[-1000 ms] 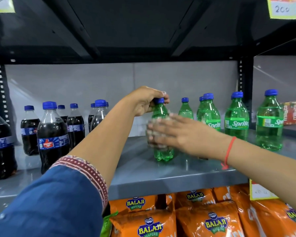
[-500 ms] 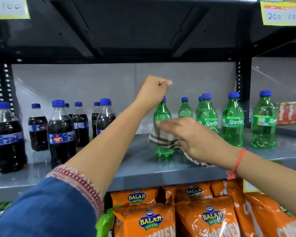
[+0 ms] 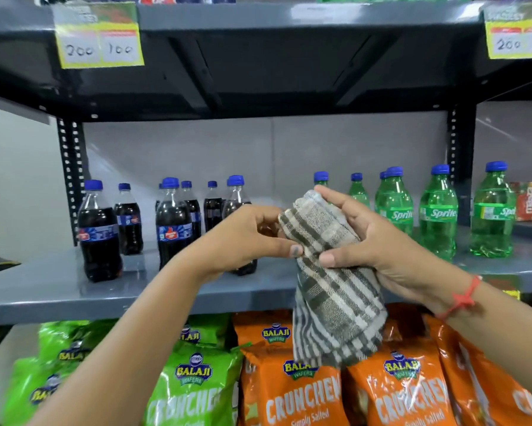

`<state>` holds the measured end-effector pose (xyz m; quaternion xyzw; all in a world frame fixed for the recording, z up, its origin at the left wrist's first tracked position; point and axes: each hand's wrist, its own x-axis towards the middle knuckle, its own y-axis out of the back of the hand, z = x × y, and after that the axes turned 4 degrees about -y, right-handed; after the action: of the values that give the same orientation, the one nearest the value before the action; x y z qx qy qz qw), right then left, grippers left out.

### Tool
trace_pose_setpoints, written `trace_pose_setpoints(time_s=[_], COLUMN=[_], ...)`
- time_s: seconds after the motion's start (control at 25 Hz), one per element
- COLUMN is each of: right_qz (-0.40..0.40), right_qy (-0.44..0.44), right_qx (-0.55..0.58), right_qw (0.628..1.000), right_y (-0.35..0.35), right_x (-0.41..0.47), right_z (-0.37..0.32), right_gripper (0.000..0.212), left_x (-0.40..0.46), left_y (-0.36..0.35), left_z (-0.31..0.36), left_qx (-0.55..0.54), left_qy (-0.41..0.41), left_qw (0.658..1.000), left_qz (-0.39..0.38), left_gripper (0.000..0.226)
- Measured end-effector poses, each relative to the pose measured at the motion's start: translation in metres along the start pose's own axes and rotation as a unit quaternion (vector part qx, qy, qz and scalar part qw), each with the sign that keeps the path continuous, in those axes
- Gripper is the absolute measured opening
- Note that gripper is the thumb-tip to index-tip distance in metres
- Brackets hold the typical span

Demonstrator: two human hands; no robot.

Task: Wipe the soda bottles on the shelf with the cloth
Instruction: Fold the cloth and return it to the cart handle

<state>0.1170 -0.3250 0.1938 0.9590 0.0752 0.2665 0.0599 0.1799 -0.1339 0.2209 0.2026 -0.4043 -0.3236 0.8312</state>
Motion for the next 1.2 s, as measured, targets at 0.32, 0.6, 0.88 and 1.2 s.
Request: trace_pose_setpoints(time_s=[0.32, 0.6, 0.88, 1.2], right_qz=[-0.064, -0.231, -0.287, -0.508], right_qy=[0.001, 0.013, -0.040, -0.123], right_qx=[0.020, -0.111, -0.143, -0.252], right_qw=[0.998, 0.966, 0.946, 0.814], right_y=[-0.040, -0.062, -0.080, -0.168], right_x=[0.006, 0.008, -0.003, -0.033], right_z=[-0.011, -0.024, 0.042, 0.145], right_gripper=[0.030, 0.032, 0.031, 0.031], left_x=[-0.061, -0.120, -0.213, -0.307], left_y=[-0.006, -0.017, -0.044, -0.086], left_z=[0.002, 0.016, 0.035, 0.041], left_qx=[-0.038, -0.041, 0.197, 0.261], left_qy=[0.051, 0.167, 0.367, 0.519], left_qw=[0.997, 0.982, 0.907, 0.814], left_qz=[0.039, 0.077, 0.068, -0.020], left_gripper=[0.045, 0.056, 0.033, 0.032])
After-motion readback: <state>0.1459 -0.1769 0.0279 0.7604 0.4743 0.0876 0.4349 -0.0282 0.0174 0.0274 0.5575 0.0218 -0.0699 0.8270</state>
